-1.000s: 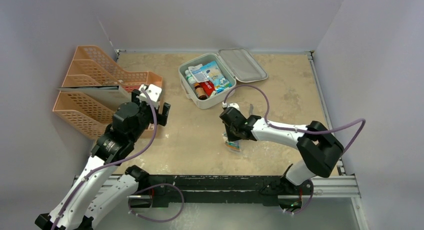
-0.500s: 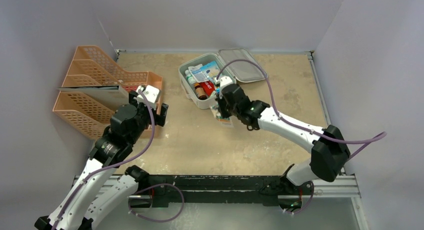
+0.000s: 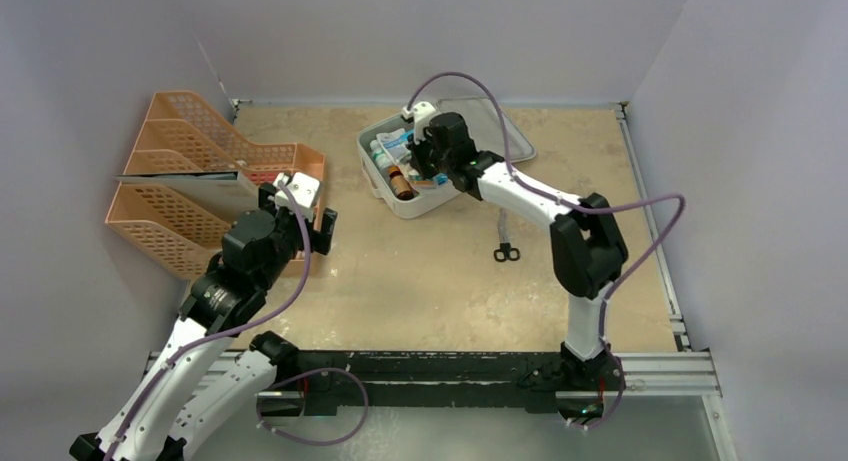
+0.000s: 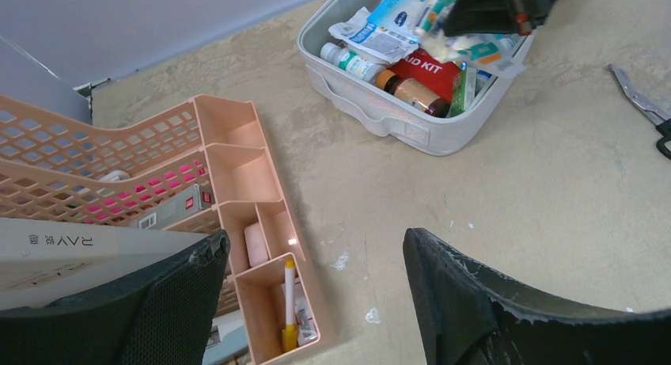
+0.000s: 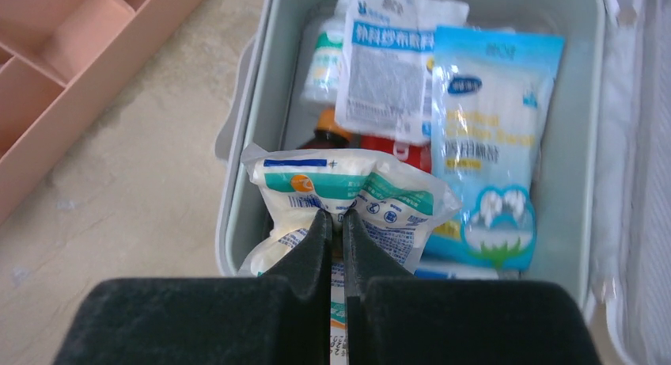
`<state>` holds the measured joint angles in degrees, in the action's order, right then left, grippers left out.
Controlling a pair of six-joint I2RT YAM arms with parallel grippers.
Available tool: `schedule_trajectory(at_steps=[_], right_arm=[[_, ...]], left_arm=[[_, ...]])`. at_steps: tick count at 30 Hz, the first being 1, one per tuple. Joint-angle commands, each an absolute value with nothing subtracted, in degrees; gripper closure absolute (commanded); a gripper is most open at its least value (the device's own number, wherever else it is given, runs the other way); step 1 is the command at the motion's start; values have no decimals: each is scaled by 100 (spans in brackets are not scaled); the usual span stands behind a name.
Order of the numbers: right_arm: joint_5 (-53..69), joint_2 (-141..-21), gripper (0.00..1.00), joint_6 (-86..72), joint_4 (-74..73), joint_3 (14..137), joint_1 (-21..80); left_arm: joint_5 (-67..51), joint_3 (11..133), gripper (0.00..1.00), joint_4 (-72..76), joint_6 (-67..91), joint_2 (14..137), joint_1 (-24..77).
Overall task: Organize the medicine kit
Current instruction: Place the medical item at the medicine box.
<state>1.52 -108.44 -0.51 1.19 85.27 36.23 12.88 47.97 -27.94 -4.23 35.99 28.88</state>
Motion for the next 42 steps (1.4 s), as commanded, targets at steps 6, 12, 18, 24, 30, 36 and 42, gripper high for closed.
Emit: schedule_trajectory(at_steps=[6, 12, 18, 24, 30, 36, 42], right_arm=[[328, -11950, 97, 779, 121, 9939, 3554], [290, -12346, 92, 975, 18, 10098, 3501], [205, -12524, 84, 1169, -267, 10126, 3485], [17, -12458, 64, 1094, -412, 10138, 3472], [11, -12235, 53, 870, -459, 10143, 3478], [-182, -12325, 61, 862, -406, 10167, 3472], [-341, -12507, 61, 776, -323, 10169, 3472]], left_arm=[[1337, 4756, 21, -2654, -543, 3533, 2874], [1335, 4748, 21, -2655, -582, 3560, 2874], [1352, 4755, 21, -2666, -606, 3570, 2874], [1380, 4737, 21, -2650, -613, 3519, 2874], [1369, 4739, 21, -2665, -607, 3538, 2874], [1371, 4742, 21, -2672, -606, 3533, 2874], [1363, 4737, 21, -2664, -606, 3552, 2874]])
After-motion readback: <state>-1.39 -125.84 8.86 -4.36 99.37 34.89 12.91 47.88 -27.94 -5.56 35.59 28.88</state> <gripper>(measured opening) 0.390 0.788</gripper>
